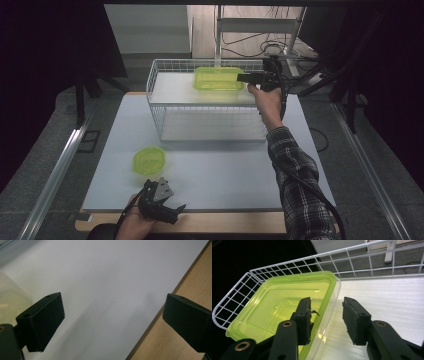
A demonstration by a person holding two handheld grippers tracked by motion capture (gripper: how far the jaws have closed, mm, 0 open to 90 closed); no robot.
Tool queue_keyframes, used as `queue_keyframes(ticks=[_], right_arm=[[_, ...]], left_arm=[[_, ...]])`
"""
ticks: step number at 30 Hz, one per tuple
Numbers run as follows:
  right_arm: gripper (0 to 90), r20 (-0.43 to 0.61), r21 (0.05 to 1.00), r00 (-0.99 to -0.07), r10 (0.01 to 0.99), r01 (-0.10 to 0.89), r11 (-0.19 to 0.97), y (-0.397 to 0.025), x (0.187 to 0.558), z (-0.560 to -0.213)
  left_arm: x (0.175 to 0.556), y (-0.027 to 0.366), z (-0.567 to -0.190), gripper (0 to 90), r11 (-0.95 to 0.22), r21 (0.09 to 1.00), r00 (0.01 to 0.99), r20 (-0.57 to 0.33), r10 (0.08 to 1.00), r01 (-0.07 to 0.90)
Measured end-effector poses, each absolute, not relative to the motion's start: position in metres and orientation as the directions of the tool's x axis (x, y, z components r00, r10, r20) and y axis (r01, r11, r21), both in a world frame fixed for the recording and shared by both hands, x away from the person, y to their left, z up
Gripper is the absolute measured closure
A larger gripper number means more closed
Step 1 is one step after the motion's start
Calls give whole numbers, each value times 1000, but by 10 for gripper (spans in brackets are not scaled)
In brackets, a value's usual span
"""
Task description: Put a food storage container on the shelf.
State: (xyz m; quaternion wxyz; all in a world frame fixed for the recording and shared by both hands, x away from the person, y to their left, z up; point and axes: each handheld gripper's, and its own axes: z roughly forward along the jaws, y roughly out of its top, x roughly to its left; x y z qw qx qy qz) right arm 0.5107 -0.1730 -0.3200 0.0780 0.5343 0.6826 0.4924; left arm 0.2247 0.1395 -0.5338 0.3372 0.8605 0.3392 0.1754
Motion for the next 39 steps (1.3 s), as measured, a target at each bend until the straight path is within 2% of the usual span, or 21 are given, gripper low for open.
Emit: queue_keyframes(ticks=[6,15,24,39], right_arm=[[460,414,763,-447,793,646,-34,-178,506,-315],[348,381,787,-516,767,617,24,-184,490,-311],[285,346,803,-571,744,591,79,-185,474,-313],[230,288,822,-624,726,551,147,-190,448,-321]], left_arm=[[225,141,-532,36,-526,711,706,58,706,467],[226,147,-530,30,-474,744,694,19,720,471],[228,152,-529,43,-423,764,676,-23,736,487],[230,154,-529,54,-411,777,682,-32,731,477]])
